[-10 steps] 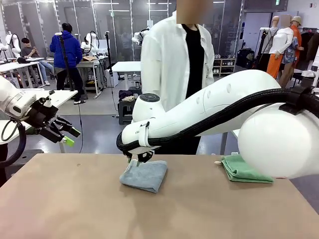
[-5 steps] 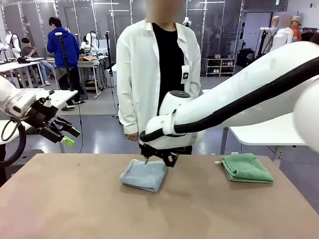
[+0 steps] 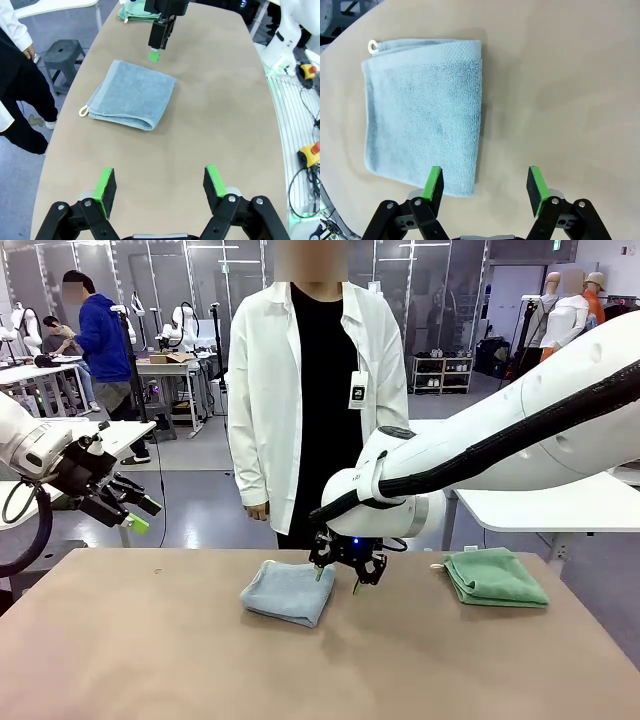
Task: Fold the towels and place them in the basket.
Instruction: When a person lays out a Towel with hook on the table, fold it in half twice, then stack the folded Towel with hook on the right side of the table.
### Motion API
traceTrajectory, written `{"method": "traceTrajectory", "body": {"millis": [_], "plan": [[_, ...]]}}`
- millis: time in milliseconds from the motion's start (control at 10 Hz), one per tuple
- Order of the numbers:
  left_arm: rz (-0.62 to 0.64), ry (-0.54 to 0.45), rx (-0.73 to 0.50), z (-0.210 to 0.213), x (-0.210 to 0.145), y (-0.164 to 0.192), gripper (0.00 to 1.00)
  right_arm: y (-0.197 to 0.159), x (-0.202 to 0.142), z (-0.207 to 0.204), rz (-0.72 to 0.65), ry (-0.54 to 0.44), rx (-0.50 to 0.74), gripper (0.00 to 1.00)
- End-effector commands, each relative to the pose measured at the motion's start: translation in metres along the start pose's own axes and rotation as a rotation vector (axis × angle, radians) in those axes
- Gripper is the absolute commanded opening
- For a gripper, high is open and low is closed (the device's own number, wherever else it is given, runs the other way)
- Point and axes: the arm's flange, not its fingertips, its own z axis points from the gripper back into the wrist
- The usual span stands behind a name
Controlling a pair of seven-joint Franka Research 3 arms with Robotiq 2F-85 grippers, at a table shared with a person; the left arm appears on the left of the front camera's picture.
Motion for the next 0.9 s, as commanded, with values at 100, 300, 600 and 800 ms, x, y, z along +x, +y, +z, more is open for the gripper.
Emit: {"method": "traceTrajectory", "body": {"millis": [100, 300, 600, 800], "plan": [[-0.002, -0.001, 0.001, 0.0006, 0.0009, -0.0004, 0.88, 0.0005, 0.0006, 0.0004, -0.010, -0.006, -0.006, 0.84], [-0.002, -0.001, 0.001, 0.0006, 0.0009, -0.0004, 0.88, 0.0005, 0.0006, 0.0004, -0.010, -0.006, -0.006, 0.84], [-0.002, -0.001, 0.001, 0.0006, 0.0009, -0.0004, 0.88, 0.0005, 0.0006, 0.0004, -0.010, -0.006, -0.006, 0.84], [-0.002, -0.001, 0.001, 0.0006, 0.0009, -0.0004, 0.88, 0.0005, 0.0006, 0.0004, -0.010, -0.006, -0.006, 0.84]]}}
